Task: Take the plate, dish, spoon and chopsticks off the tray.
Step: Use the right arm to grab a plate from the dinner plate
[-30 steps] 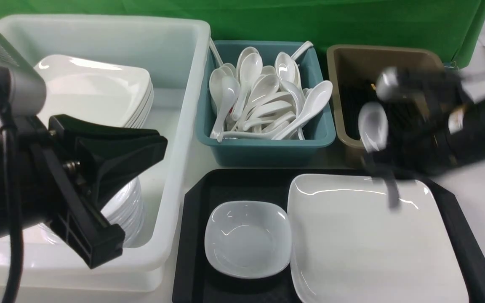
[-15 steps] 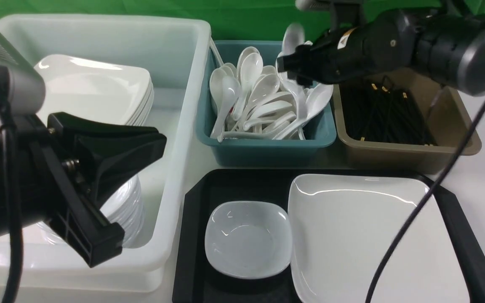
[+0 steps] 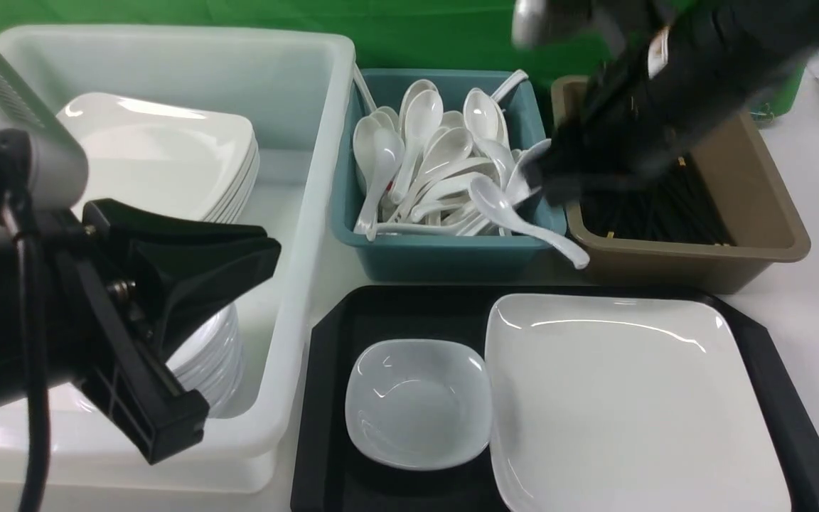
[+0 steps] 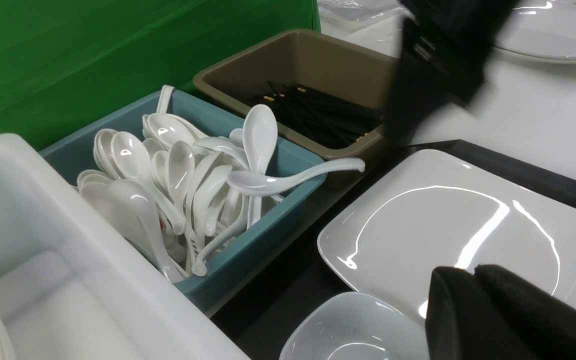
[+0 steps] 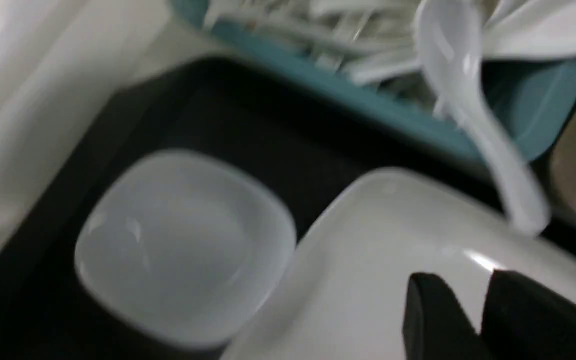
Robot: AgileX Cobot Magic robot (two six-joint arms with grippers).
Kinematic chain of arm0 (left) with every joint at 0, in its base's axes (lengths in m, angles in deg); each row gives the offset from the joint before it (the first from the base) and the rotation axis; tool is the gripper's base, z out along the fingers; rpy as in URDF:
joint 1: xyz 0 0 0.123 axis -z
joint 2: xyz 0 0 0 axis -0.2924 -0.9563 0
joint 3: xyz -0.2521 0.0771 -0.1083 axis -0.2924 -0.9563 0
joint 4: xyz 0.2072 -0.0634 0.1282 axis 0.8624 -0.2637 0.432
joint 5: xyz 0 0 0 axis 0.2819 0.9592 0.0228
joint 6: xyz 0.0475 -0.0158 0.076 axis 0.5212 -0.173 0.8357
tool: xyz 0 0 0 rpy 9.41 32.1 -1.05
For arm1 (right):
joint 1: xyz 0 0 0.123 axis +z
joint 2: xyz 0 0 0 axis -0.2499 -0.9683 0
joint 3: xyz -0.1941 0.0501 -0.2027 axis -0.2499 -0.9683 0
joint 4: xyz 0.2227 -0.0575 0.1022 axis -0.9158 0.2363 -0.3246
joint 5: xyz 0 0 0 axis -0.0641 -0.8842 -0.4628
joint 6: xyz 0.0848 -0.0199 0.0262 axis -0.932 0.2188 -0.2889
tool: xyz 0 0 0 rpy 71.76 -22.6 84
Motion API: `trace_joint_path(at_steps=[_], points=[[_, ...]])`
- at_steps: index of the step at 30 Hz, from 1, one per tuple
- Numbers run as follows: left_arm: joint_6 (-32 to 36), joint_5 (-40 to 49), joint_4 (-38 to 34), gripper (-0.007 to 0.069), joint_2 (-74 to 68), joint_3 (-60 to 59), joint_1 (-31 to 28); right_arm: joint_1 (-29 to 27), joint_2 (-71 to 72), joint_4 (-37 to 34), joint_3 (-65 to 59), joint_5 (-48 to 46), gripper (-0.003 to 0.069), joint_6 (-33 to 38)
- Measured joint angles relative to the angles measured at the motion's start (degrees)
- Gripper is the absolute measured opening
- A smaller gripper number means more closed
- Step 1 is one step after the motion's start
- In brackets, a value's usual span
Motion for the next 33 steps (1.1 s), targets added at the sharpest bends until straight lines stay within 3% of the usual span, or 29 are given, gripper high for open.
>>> trace_joint_path(at_steps=[1,6,10,14,25,33], points=[[0.00,0.00,0.00,0.0017,0.00,0.00,0.00,0.55,0.00,0.45,0.00,0.01,0.0194,-0.16],[0.18,0.28,0.00,0.0017,0.00,0.00,0.00,16.05,5.40,8.61,-19.54,0.43,0.0300,-8.25],[0.23,0.35,0.04,0.0017,0.00,0.00,0.00,21.48,5.19,13.47,-25.00,2.41,0.0425,-14.15],[0.23,0.41,0.04,0.0017,0.00,0.00,0.00,22.65,2.87,15.49,-26.11,5.80,0.0557,-18.54],[0.23,0.41,0.04,0.0017,0.00,0.00,0.00,22.37,-6.64,25.02,-26.11,12.93,0.0581,-24.43],[0.23,0.41,0.04,0.0017,0.00,0.00,0.00,21.49,-8.79,25.47,-26.11,16.56,0.0581,-27.30]])
